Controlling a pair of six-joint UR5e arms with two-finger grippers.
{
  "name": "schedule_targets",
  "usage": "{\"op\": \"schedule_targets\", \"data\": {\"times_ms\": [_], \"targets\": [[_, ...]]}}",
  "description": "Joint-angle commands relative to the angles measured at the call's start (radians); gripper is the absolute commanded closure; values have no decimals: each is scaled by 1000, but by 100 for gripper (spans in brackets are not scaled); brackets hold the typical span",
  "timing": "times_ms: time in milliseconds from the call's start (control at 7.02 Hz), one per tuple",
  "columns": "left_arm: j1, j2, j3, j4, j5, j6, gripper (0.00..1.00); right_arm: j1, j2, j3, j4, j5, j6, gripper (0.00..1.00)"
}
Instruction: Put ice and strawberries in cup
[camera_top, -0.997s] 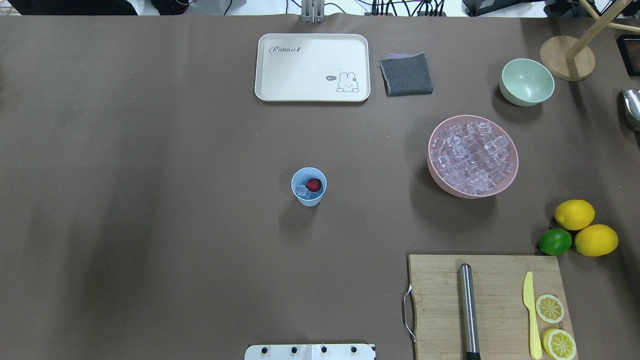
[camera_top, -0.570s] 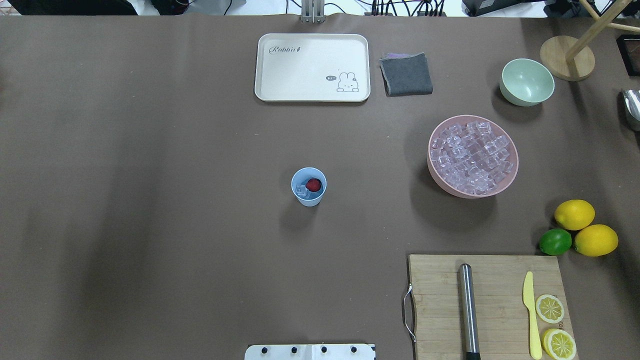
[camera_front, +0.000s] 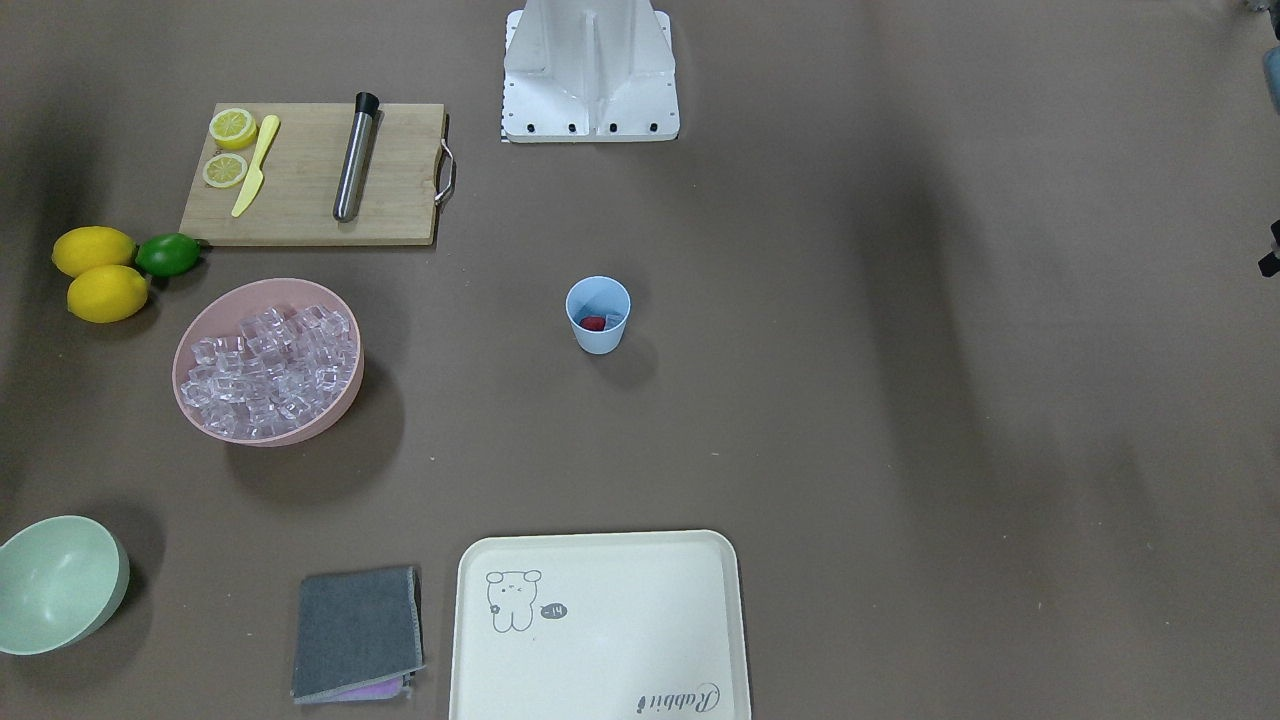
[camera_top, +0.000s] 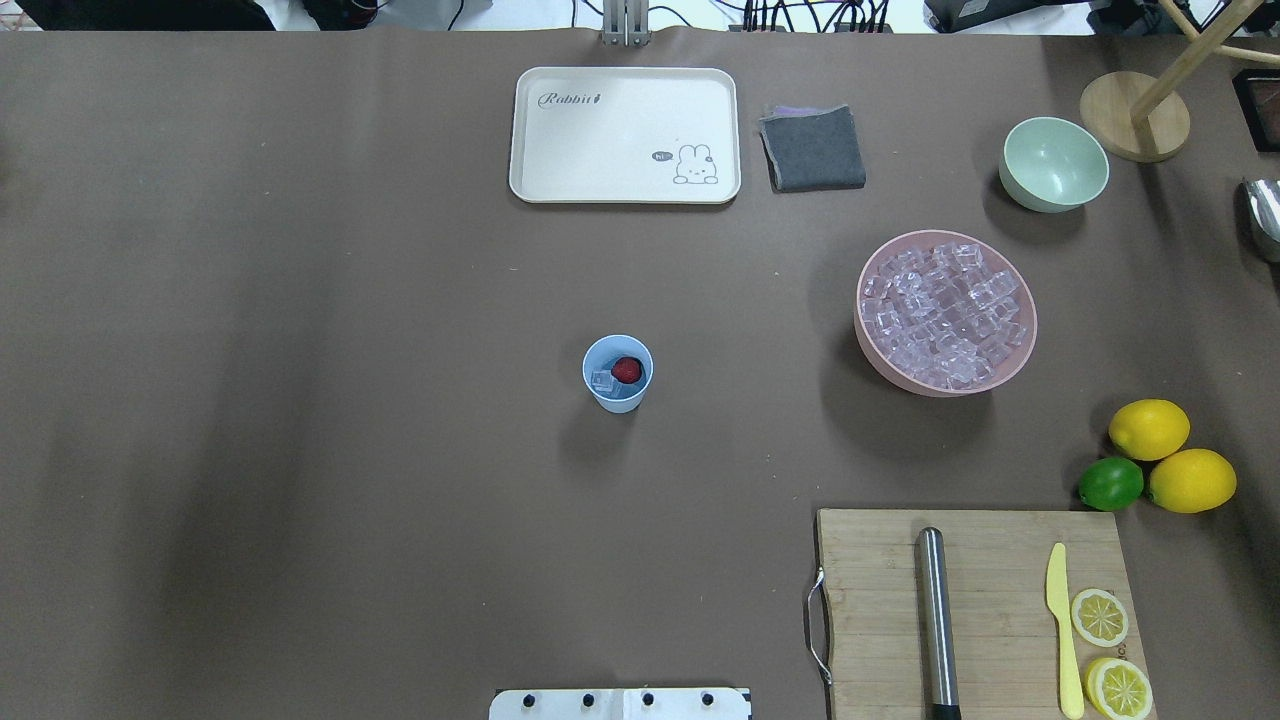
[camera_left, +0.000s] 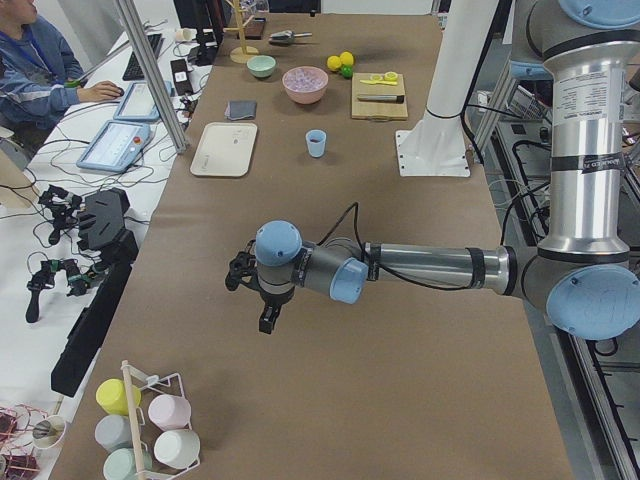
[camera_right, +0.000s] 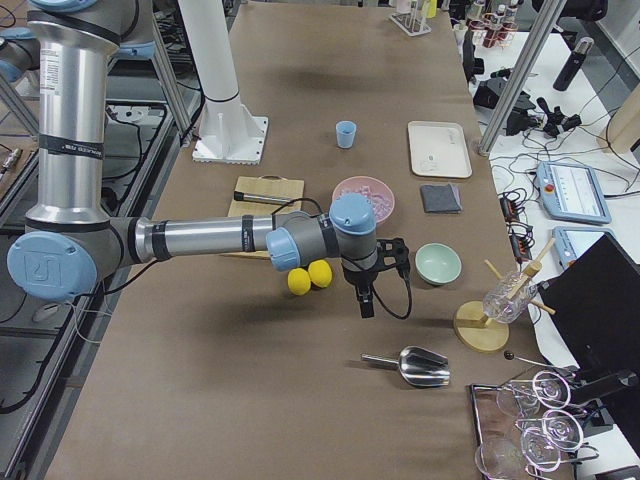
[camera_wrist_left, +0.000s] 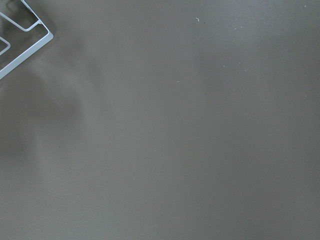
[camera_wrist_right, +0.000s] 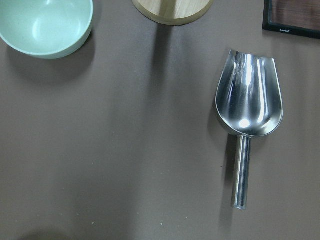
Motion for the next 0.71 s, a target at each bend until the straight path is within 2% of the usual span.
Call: {"op": "schedule_targets", "data": {"times_ms": [0,570], "targets": [[-5,-4,-1,2,16,-2,3,15,0,15,-12,6,0,0],[-5,-9,-11,-7,44,-2,3,40,-12,45,-32,17,0,0]]}}
